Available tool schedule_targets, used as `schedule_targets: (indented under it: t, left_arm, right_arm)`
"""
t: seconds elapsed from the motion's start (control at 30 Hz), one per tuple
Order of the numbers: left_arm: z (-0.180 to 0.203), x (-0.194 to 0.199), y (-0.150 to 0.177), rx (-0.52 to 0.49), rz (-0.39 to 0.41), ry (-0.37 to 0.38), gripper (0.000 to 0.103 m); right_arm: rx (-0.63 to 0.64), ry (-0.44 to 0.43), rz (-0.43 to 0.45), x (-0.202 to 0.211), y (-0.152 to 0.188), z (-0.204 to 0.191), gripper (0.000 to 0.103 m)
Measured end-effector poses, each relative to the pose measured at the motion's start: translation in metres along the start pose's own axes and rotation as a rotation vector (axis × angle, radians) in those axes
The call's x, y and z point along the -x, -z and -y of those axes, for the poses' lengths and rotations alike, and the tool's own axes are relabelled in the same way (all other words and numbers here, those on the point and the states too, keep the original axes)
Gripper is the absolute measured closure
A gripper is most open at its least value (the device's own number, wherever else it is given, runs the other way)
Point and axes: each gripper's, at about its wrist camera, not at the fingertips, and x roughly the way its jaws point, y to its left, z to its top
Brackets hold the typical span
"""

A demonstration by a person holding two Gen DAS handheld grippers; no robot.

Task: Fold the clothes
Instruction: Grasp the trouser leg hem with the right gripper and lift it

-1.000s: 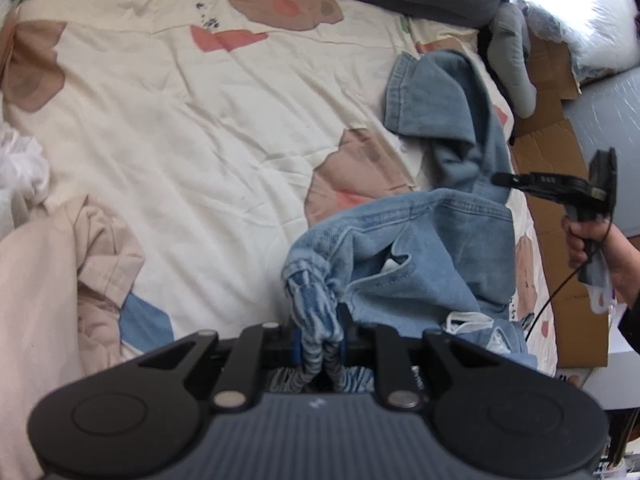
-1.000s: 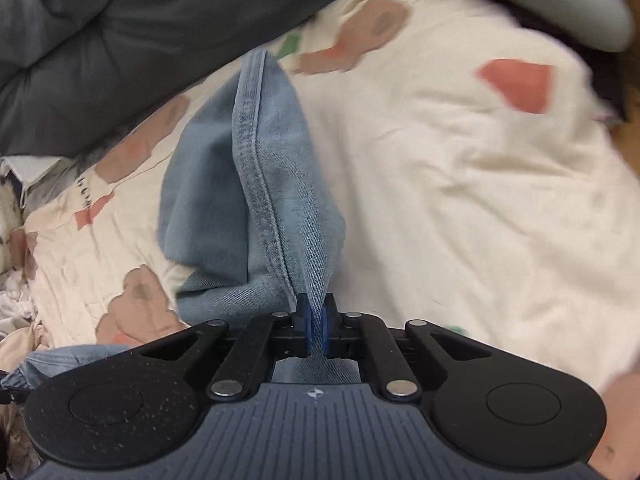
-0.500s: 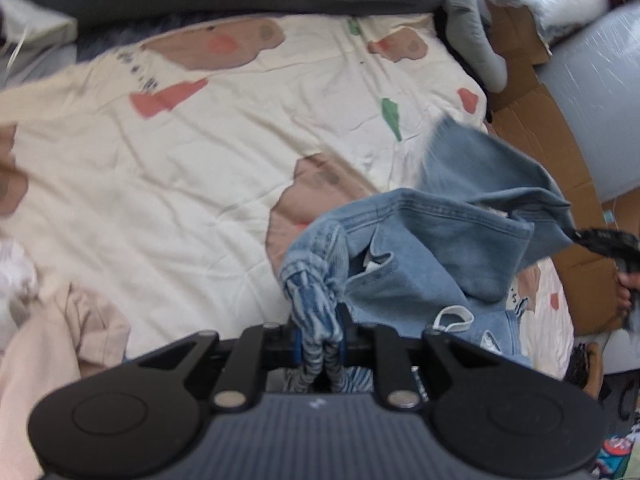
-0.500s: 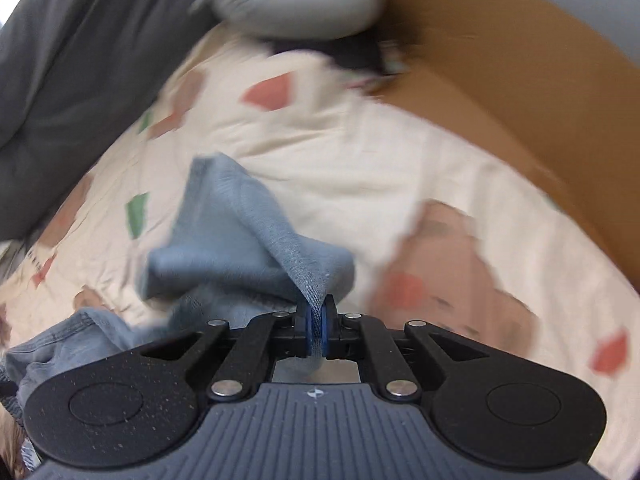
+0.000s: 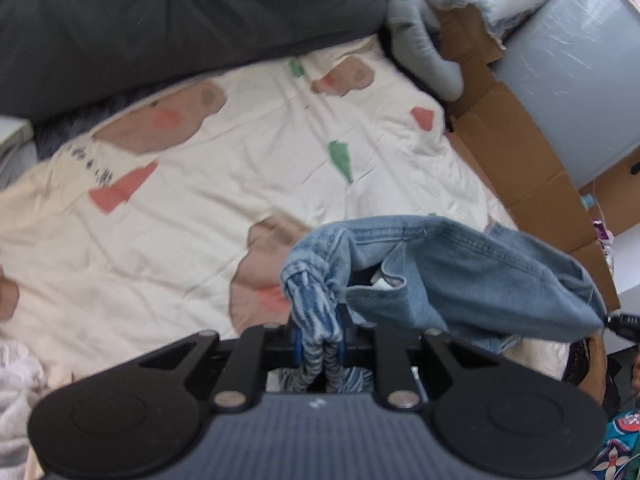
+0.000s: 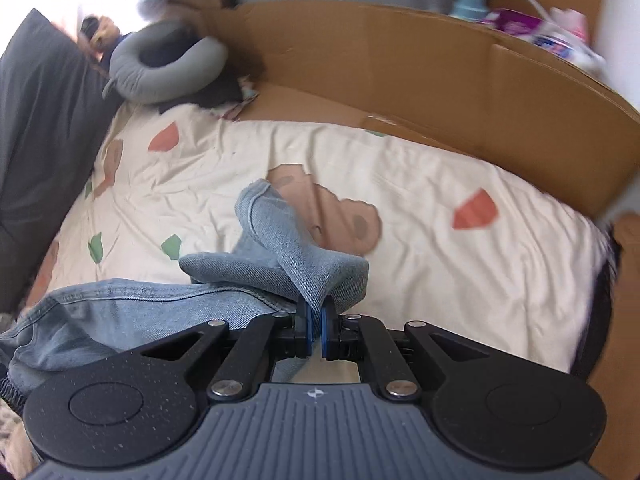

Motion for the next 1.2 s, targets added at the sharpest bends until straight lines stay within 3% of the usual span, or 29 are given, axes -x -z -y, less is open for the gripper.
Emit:
schedule_targets:
  t: [0.33, 0.47, 0.83, 1.1, 1.13, 1.2]
  left_arm:
    - [0.039, 0.01, -0.03, -0.083, 0.038, 0.016, 0.087]
    - [0.049, 0.008, -0.036, -0.103, 0.045, 0.005, 0.087]
    - [0.045, -0.009, -0.031, -0.11, 0.01, -0.06, 0.087]
    - [0.031, -0.008, -0.023, -0.092, -0.004, -0.085, 0.087]
    - [0.029, -0.007, -0.022, -0.089, -0.006, -0.087, 0.087]
    - [0.026, -0.006, -0.021, -0.087, -0.009, -0.089, 0.087]
  right_arm:
    - [-0.164, 0.005, 0.087, 0.079, 0.042, 0.036, 0.101]
    - [-0.234, 0.001, 0.082, 0.096, 0.066, 0.049, 0.1]
    - [-0.279, -0.004, -0.087, 0.059, 0.134, 0.076, 0.095]
    - [-0.271, 0.027, -0.136, 0.032, 0.136, 0.089, 0.093]
    - [-0.271, 0.03, -0.133, 0.029, 0.132, 0.088, 0.091]
    - [-0.277, 0.042, -0.117, 0.022, 0.122, 0.09, 0.077]
